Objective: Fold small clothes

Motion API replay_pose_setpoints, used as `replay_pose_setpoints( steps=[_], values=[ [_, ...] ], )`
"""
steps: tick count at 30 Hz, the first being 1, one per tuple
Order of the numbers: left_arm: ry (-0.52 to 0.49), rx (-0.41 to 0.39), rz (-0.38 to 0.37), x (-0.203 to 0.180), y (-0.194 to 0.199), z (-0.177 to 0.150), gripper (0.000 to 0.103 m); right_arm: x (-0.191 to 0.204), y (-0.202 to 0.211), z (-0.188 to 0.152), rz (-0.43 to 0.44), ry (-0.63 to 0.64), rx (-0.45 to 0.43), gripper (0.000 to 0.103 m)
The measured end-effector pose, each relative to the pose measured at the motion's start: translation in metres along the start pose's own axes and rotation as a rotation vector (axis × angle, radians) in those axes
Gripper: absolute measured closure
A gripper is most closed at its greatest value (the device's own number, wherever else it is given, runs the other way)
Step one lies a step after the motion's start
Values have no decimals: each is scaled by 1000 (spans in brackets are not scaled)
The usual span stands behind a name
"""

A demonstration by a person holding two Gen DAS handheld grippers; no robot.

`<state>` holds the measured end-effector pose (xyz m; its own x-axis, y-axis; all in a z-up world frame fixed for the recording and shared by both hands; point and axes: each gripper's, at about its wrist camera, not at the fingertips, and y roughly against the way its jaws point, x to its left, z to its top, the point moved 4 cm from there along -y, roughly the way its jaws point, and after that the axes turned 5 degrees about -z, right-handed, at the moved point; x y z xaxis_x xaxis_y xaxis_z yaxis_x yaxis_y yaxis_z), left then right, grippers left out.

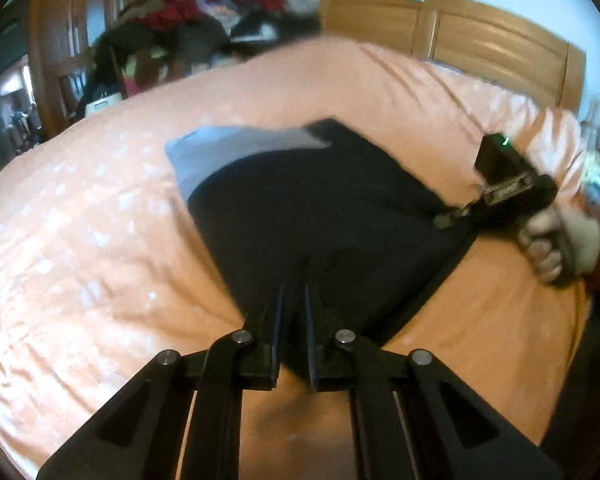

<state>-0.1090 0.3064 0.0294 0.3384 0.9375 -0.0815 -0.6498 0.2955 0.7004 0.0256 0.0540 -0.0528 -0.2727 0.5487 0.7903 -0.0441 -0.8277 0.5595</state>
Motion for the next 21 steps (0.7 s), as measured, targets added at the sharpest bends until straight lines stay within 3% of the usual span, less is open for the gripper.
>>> replay_pose_setpoints(
  steps=[2,5,7,10,14,16,18,19,21],
  values=[
    [-61,60,26,-6,-23,-23,95,2,-2,-3,0,4,1,103],
    [-21,82,-18,-3,-18,-11,95,3,-1,-4,5,3,-2,103],
    [-20,28,-53,-2,1,11,99,4,-1,-5,9,8,-6,103],
    [-36,-108,-26,21,18,53,98,5,-1,-4,17,10,-10,103],
    [-11,-136,36,71,-34,110,97,2,0,-5,21,13,-12,103],
    [1,-70,88,96,-82,121,97,3,0,-5,23,13,-14,103],
    [28,71,125,120,-142,115,96,5,0,-5,34,12,-17,103],
    [42,97,94,126,-158,110,98,4,0,-5,35,10,-17,103],
    [46,104,102,125,-157,116,103,3,0,-5,42,8,-16,103]
  ],
)
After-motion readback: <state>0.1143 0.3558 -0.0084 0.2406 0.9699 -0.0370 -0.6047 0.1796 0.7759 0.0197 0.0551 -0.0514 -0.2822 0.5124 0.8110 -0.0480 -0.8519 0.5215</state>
